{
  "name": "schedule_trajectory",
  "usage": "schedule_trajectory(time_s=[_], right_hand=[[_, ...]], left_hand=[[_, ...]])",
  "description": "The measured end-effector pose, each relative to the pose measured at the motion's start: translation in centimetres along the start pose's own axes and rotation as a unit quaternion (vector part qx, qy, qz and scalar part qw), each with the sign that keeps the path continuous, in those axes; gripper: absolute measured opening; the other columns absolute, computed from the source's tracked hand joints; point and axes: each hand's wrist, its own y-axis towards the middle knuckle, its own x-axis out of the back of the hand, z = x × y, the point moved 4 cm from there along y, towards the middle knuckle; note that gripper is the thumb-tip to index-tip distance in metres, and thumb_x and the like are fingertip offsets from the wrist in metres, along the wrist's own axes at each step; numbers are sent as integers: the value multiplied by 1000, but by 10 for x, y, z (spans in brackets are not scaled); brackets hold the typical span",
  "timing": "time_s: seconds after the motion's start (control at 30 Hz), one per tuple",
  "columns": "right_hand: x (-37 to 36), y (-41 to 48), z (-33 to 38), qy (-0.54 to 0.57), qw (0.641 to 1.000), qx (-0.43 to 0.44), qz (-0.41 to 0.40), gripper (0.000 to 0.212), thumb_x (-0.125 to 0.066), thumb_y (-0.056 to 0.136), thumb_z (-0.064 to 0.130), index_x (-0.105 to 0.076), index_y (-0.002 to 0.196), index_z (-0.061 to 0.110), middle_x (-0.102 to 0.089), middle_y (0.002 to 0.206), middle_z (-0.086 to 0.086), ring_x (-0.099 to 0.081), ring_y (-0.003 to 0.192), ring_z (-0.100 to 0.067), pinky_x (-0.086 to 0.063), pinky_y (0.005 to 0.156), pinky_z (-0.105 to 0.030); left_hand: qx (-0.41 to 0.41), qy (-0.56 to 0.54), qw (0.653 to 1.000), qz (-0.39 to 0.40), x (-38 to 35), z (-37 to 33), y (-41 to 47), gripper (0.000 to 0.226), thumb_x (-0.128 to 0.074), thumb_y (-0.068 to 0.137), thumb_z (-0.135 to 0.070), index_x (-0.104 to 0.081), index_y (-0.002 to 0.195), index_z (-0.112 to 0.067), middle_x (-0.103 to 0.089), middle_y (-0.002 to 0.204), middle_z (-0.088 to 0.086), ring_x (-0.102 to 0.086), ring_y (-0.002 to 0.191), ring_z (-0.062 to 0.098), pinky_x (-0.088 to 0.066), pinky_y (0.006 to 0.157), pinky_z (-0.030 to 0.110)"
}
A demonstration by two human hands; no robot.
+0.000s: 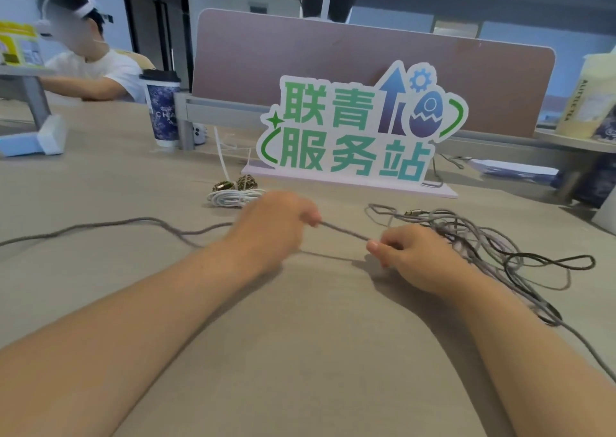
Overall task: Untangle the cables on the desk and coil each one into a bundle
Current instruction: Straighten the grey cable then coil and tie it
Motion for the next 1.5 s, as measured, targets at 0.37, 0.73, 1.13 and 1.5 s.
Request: schedule_trajectory(time_s=[0.37, 0.73, 1.13, 1.5], right_hand=[[-3, -2, 18, -8, 999, 33, -11, 32, -50, 94, 32, -58, 65, 20, -60, 68, -1, -55, 70, -19, -42, 66, -30], [11, -1, -25, -35, 996, -86, 8, 34, -45, 97, 32, -54, 68, 17, -57, 75, 0, -52, 74, -17, -35, 62, -30], [4, -1, 8, -37, 999, -21, -5, 30, -55, 91, 35, -62, 70, 15, -59, 69, -1, -52, 69, -16, -37, 58, -26], [13, -2, -6, -8, 997, -76, -9, 21, -51, 95, 31, -68, 87, 22, -61, 88, -1, -53, 82, -16, -37, 67, -28]], left_hand=[[-64, 32, 987, 142, -15, -38, -9, 33, -43, 97, -41, -58, 123, -28, -61, 123, -3, -50, 117, 21, -32, 98, 33], [182, 99, 978, 9, 25, 62, 3, 29, -43, 98, -30, -67, 88, -16, -66, 97, 7, -56, 96, 30, -40, 80, 35], [-56, -37, 998, 20, -1, -6, -3, 21, -52, 94, -21, -71, 91, -27, -65, 95, -10, -57, 91, 12, -45, 88, 35], [63, 90, 994, 9, 12, 23, 2, 23, -39, 100, -28, -62, 98, -26, -63, 110, -4, -54, 99, 20, -40, 85, 34]])
